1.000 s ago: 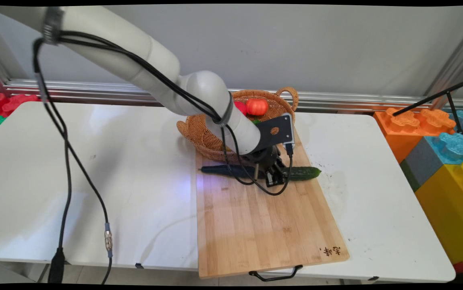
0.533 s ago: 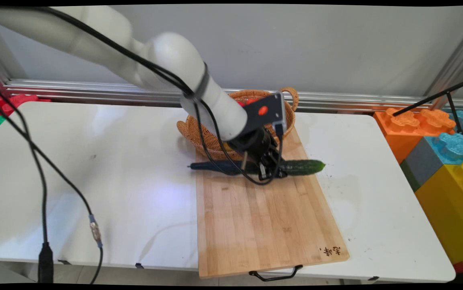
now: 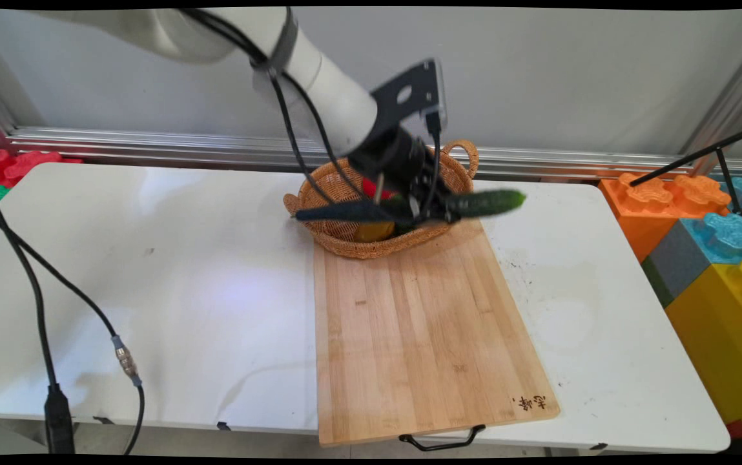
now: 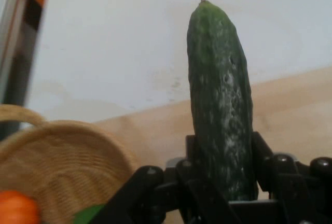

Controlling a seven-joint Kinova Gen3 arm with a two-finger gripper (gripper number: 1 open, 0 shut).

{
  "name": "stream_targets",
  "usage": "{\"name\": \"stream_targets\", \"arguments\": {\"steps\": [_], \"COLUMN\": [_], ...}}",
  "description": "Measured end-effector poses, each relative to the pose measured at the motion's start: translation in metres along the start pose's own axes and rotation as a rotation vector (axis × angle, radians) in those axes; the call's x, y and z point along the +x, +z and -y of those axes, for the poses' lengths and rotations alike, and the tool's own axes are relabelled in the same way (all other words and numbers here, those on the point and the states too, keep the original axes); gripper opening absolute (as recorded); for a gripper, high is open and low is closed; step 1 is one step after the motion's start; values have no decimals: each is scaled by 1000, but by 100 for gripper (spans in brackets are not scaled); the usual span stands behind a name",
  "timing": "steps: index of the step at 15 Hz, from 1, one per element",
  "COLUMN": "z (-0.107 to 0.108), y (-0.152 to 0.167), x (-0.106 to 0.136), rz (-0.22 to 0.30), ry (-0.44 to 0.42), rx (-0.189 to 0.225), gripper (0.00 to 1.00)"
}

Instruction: Place the picked object in the vegetable basket

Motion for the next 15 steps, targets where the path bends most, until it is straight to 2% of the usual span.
{"name": "stream_targets", "arguments": {"steps": [5,9,15], "z": [34,64,91], "y": [-4,29,73], "x": [5,-7,-32], "rz": [-21,-5,27], "ry": [-10,-60,-116], "rx": [78,117,140], "gripper": [0,0,0]}}
